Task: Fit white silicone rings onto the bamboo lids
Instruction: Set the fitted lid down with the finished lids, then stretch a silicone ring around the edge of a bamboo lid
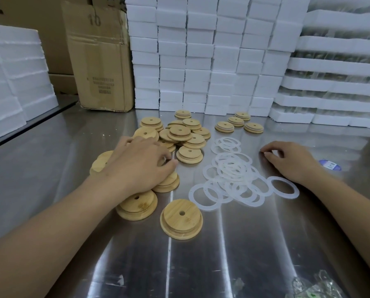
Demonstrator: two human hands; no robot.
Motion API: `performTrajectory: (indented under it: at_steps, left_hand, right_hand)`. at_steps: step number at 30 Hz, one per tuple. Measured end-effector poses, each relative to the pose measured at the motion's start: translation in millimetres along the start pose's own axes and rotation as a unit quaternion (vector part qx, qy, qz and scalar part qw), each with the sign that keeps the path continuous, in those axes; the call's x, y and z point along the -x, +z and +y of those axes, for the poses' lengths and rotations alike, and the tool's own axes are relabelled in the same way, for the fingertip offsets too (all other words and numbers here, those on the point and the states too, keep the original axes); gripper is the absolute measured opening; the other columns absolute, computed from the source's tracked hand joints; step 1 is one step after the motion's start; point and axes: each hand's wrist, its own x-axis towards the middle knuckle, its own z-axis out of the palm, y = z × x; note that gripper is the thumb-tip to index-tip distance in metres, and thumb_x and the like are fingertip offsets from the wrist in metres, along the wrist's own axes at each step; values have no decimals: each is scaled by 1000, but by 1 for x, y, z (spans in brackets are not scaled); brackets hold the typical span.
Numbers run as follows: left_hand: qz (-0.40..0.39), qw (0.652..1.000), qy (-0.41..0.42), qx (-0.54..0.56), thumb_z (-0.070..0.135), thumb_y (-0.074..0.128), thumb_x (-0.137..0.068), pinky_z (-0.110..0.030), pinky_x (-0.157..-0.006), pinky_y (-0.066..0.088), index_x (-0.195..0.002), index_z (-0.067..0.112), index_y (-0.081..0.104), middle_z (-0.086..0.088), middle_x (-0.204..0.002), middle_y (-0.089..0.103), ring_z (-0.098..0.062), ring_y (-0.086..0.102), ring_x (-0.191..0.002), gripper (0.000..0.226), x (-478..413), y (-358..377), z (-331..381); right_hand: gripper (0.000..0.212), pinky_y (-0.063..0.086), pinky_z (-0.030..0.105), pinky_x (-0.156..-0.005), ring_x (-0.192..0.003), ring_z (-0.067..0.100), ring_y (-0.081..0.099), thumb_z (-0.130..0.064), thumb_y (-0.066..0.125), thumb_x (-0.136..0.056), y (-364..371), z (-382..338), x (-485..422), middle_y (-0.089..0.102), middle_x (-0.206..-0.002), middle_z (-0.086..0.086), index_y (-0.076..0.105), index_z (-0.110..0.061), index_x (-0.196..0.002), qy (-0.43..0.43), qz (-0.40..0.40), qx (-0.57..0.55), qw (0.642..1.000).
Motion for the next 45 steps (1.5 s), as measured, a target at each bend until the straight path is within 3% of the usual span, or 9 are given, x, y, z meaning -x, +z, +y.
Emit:
performTrajectory:
  at_steps: [6, 12, 18, 26, 33, 37, 40, 43, 45]
  left_hand:
    - [-11, 999, -26, -29, 50, 48, -102, -45, -104, 43, -139, 46, 62, 12, -130, 70, -18, 63, -119, 40, -1, -19, -14]
    - [27, 998, -33, -43, 43, 52, -105, -42, -100, 44, -135, 41, 66, 13, -120, 73, -16, 67, -112, 33, -4, -18, -18]
    - [65, 996, -39, -40, 53, 55, -101, -40, -91, 43, -130, 38, 69, 13, -114, 74, -18, 68, -107, 35, -6, -16, -19]
    - [17, 996, -75, -43, 71, 59, -94, -36, -81, 42, -132, 43, 64, 10, -125, 73, -20, 67, -116, 47, -7, -13, -23]
    - [70, 991, -101, 60, 70, 69, -87, -38, -85, 49, -128, 44, 66, 14, -108, 73, -17, 67, -103, 48, -5, -15, -18]
    - [133, 940, -100, 298, 54, 81, -84, -29, -70, 49, -128, 47, 64, 15, -112, 64, -5, 66, -89, 47, -7, -19, -7]
    - [129, 860, -127, 477, 45, 88, -83, -15, -52, 49, -135, 46, 64, 13, -117, 62, -3, 68, -79, 57, -7, -25, 4]
    - [50, 762, -160, 625, 23, 97, -70, -27, -77, 61, -143, 33, 65, 6, -127, 70, -15, 76, -104, 81, -7, -26, 12]
    - [27, 690, -161, 705, 6, 93, -59, -26, -77, 64, -143, 16, 64, -7, -113, 82, -20, 81, -98, 90, -7, -25, 16]
  right_hand:
    - [13, 47, 32, -62, -69, 21, 64, -35, 65, -102, 1, -33, 11, 72, -76, -6, 75, -43, -100, -39, -40, -53, 997]
    - [8, 54, 32, -74, -82, 16, 67, -37, 70, -98, 6, -47, 15, 74, -93, -17, 77, -40, -102, -47, -55, -68, 995]
    - [7, 57, 43, -93, -106, 27, 71, -27, 75, -96, 9, -47, 9, 78, -107, 2, 77, -28, -89, 40, -60, -129, 989]
    - [12, 45, 22, -55, -57, 3, 60, -21, 65, -99, 6, -59, 13, 76, -88, 0, 70, -21, -89, 39, 16, -188, 981]
    - [20, 44, 21, -86, -96, -1, 59, -21, 63, -104, 0, -88, 30, 64, -100, -26, 67, -30, -121, -93, 160, -163, 969]
    - [17, 36, 13, -98, -109, 7, 56, -16, 68, -102, 1, -112, 44, 63, -101, -28, 76, -25, -113, -195, 177, -115, 958]
    - [10, 38, 15, -99, -109, 12, 59, -17, 72, -100, 0, -129, 56, 71, -104, -12, 78, -23, -106, -265, 155, -119, 944]
    - [7, 43, 26, -94, -102, 13, 61, -22, 75, -98, -2, -143, 66, 72, -100, -8, 80, -21, -104, -343, 121, -106, 925]
    - [9, 46, 27, -90, -96, 14, 64, -25, 77, -97, 0, -149, 71, 74, -96, -8, 81, -21, -103, -364, 103, -117, 918]
